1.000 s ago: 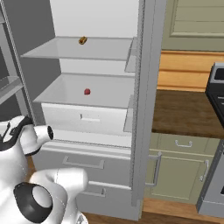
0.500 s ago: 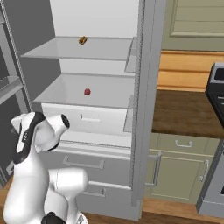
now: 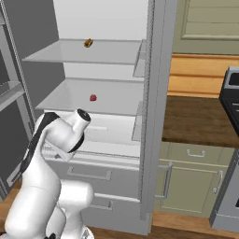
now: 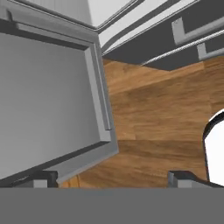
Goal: Take the strawberry from the fridge and place it on top of the pancake, located on the dining counter.
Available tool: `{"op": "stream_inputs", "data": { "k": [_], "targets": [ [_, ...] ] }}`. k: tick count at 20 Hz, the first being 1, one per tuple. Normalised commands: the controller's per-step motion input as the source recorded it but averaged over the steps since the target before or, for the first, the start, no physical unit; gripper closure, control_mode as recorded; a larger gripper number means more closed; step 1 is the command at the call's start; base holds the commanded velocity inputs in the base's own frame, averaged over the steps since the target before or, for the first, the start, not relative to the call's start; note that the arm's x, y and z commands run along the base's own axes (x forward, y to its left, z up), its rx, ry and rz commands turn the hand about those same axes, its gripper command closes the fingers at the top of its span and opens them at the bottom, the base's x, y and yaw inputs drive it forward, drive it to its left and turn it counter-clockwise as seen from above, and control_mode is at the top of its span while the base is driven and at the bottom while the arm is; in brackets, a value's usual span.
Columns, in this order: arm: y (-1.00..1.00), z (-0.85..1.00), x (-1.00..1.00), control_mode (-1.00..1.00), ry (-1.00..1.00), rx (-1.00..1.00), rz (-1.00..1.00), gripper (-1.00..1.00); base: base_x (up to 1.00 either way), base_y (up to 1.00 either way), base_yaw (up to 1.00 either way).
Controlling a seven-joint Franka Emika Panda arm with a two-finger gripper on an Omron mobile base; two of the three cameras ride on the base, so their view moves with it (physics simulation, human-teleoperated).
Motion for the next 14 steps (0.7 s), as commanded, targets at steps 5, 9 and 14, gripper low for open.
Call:
{"op": "stream_inputs", "data": {
  "k": [5, 9, 14],
  "targets": [
    [-0.75, 0.06, 0.17, -1.00, 0.00, -0.57, 0.02, -1.00, 0.00, 0.00, 0.00],
    [-0.06, 0.30, -0.09, -1.00, 0.08, -0.49, -0.05, -1.00, 0.00, 0.00, 0.00],
    [-0.26, 0.04, -0.66, -1.00, -0.21, 0.01, -0.04, -1.00, 0.00, 0.00, 0.00]
  ]
}}
